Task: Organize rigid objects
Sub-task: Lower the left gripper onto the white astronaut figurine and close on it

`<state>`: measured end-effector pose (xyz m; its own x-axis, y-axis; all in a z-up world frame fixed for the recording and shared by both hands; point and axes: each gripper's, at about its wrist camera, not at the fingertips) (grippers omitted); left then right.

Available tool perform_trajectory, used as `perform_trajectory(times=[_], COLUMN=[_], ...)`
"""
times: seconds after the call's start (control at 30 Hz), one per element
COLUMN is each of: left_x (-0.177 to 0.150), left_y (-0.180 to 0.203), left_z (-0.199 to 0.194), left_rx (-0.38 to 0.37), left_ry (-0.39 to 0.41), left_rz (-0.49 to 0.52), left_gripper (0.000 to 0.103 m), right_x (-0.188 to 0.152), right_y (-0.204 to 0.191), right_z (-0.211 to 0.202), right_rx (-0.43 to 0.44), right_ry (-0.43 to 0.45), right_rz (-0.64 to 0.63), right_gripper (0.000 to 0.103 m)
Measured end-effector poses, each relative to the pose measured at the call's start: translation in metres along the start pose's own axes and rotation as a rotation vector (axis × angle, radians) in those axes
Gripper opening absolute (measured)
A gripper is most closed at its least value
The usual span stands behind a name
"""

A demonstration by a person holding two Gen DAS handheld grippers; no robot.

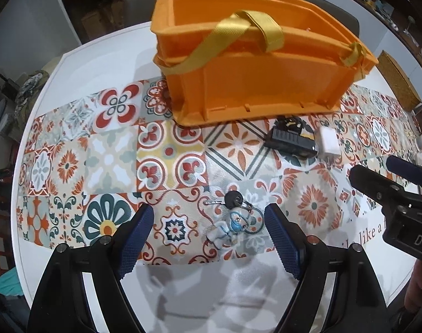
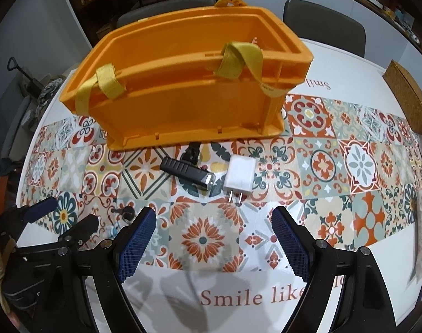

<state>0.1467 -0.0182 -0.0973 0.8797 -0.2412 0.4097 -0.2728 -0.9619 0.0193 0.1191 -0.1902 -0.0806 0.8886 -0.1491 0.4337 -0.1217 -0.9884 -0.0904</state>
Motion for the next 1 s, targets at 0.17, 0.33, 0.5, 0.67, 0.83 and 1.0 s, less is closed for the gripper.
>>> perform_trajectory(times=[0.17, 0.33, 0.5, 0.67, 0.83, 1.0], left_x=[-0.006, -0.012, -0.016, -0.019, -0.020, -0.020], left_y=[0.001, 0.005, 0.007, 0.005, 0.004, 0.003], left_z=[0.006, 0.012, 0.019, 0.027, 0.036, 0.044], left_rx=[-0.011, -0.026, -0.037, -0.037, -0.025, 0.009], left_ry=[-0.012, -0.018, -0.035, -0.045, -0.060, -0.062], left_rz=[0.014, 0.028, 0.014, -0.038, -0.107, -0.173], left_gripper=[0.082, 0.081, 0.081, 0.080, 0.079, 0.074], right_x=[-0.006, -0.014, -0.023, -0.029, -0.030, -0.029], right_y=[0.000, 0.001, -0.002, 0.000, 0.004, 0.009], right_z=[0.007, 0.014, 0.023, 0.029, 0.033, 0.037], right_rx=[-0.002, 0.007, 0.009, 0.009, 0.002, -0.006], right_ry=[-0.016, -0.039, -0.067, -0.091, -0.098, -0.105], right_rz=[0.002, 0.000, -0.013, -0.016, -0.020, -0.021], right_gripper=[0.085, 0.085, 0.085, 0.085, 0.085, 0.085])
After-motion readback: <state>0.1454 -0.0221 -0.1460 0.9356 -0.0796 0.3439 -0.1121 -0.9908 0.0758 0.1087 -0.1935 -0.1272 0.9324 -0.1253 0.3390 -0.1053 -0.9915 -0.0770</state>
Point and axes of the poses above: each gripper's, at about its wrist camera, not at the fingertips, and z roughly the way its jaws point, y to its right, x to its top, and after that the axes turned 5 degrees about y, right-handed
